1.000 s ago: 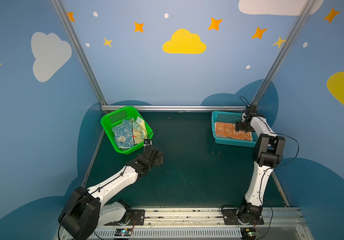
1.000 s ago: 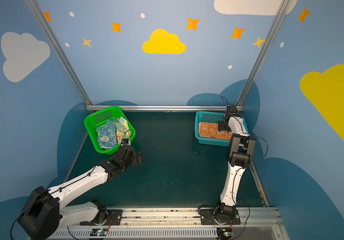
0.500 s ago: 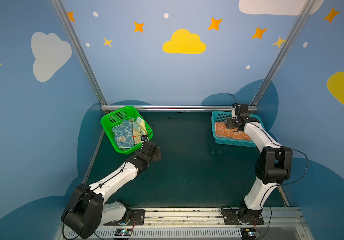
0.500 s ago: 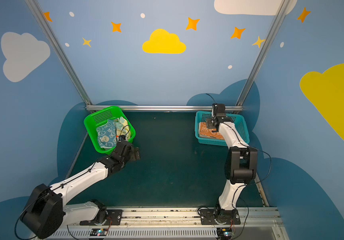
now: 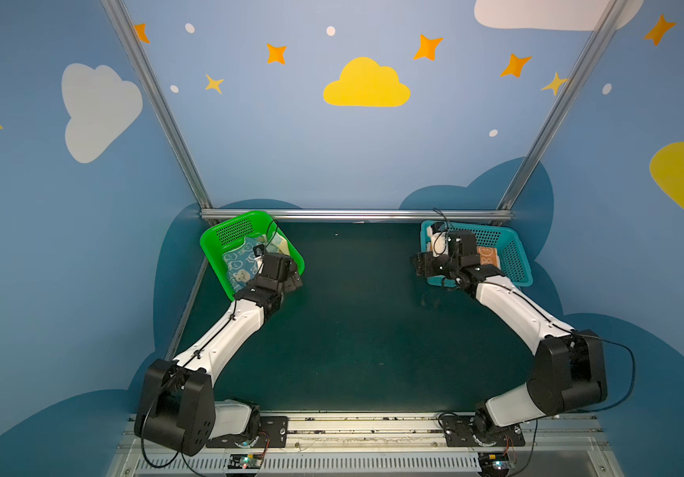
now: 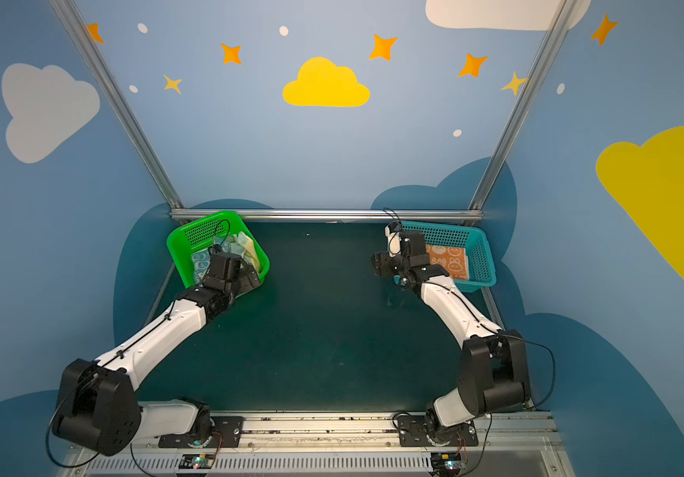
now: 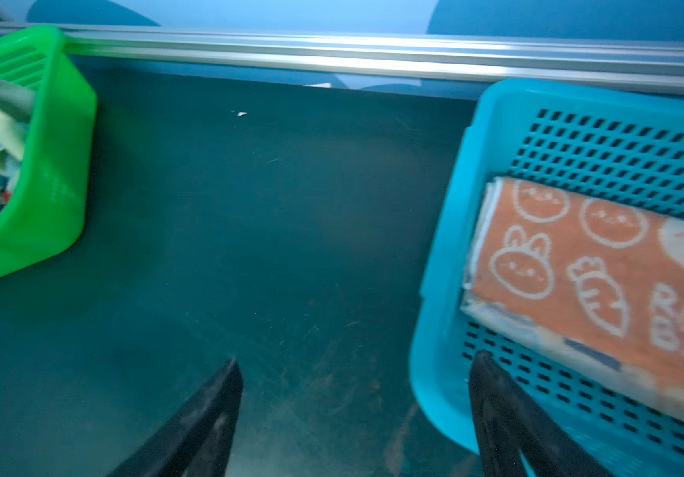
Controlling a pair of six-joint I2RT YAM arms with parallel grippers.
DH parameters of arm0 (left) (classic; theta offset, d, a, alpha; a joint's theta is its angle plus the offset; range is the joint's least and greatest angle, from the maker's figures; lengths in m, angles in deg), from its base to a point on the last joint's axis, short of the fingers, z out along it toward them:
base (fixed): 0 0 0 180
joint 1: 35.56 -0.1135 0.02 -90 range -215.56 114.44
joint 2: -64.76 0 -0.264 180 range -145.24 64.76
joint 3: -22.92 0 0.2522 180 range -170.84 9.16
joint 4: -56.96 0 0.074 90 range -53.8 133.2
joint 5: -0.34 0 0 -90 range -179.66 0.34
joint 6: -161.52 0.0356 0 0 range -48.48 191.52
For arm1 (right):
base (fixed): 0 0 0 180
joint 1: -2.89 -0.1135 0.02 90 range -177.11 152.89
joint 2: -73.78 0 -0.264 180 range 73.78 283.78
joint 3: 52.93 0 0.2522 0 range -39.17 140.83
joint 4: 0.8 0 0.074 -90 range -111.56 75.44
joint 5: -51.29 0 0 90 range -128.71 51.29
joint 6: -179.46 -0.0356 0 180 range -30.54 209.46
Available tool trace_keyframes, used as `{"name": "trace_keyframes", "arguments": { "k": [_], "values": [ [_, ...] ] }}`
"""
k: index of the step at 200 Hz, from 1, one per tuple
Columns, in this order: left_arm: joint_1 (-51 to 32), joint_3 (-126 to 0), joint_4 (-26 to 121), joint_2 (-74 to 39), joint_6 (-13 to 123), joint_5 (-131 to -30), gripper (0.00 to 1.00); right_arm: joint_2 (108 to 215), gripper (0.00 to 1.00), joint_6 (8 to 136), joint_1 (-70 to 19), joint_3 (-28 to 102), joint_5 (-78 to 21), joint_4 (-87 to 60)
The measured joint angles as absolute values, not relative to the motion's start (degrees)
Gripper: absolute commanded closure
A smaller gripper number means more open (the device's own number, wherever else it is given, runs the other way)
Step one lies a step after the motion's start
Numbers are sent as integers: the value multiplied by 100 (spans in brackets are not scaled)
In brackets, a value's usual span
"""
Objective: Fold and stack the towels
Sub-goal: 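Reach the left gripper into the green basket while the right gripper withdraws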
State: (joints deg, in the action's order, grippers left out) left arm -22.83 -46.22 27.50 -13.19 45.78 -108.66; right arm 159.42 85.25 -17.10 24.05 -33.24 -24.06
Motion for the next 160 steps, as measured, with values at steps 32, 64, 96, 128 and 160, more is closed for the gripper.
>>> {"name": "trace_keyframes", "arguments": {
  "k": [32, 64, 96, 128, 160],
  "values": [
    [-2950, -5417, 2413, -2078, 4460, -10718, 0, 15907, 18, 8420, -2643, 2154, -3361, -2375],
    [-3354, -6060, 2081, -2976, 4401, -10468, 0, 15909, 18, 8346, -3185, 2152, -3536, -2601],
    [-3542, -6630, 1828, -3662, 4410, -10187, 1, 15962, 18, 8254, -3694, 2152, -3890, -2843],
    [-3588, -6810, 1943, -3835, 4517, -9679, 2, 16246, 18, 8060, -4042, 2158, -4111, -2994],
    [-3582, -7166, 2092, -4019, 4576, -9168, 6, 16670, 18, 7904, -4147, 2243, -4292, -3302]
  ]
}}
